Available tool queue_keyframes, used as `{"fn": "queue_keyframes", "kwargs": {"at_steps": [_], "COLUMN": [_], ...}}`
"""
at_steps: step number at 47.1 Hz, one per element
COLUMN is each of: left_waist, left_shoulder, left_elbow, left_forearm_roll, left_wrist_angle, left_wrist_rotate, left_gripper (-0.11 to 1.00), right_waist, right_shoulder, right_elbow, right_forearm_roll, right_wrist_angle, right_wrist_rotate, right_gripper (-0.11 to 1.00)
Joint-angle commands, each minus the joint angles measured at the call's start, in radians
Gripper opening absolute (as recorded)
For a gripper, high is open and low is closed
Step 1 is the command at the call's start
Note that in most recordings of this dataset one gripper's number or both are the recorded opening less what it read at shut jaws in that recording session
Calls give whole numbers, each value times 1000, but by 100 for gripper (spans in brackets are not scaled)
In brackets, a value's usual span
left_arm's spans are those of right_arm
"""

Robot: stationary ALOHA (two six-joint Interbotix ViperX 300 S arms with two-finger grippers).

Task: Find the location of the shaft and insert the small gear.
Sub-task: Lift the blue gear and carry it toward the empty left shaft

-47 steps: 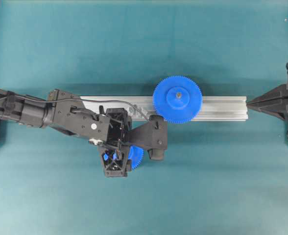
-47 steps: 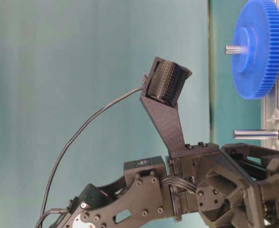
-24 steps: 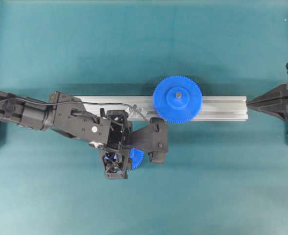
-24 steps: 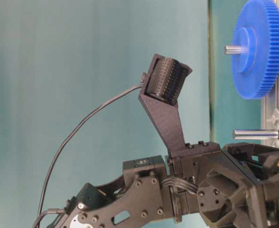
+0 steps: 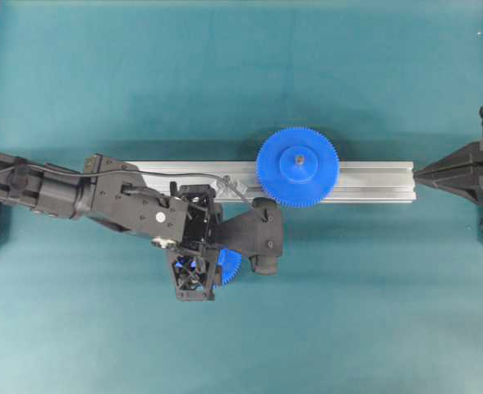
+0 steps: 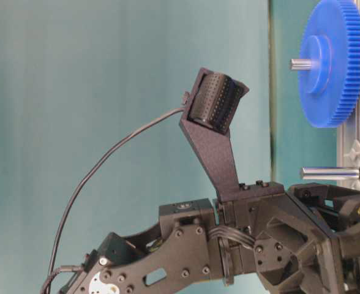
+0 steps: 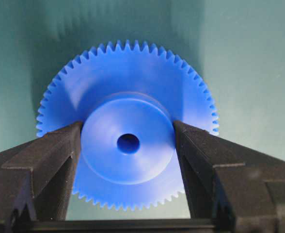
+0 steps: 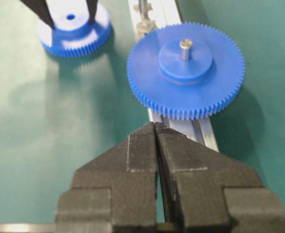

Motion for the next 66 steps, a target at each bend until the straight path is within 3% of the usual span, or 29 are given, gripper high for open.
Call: {"fn": "queue_keyframes", "kwargs": {"at_steps": [1,34,66], "left_waist": [0,0,40], "left_shoulder": [-29,-57,-213], "left_elbow": [-29,-210,-235], "left_forearm_roll": [2,2,3], "left_wrist_angle": [9,250,327], "left_wrist_rotate": [0,89,94], "left_gripper": [63,63,63], "right_waist": [-2,-3,-2], "right_shoulder": [6,6,-17], "right_elbow": [-11,-9,-8], "right_forearm_roll": [0,0,0], "right_wrist_angle": [-9,-9,-11], "right_wrist_rotate": [8,8,8], "right_gripper": [3,3,3]}}
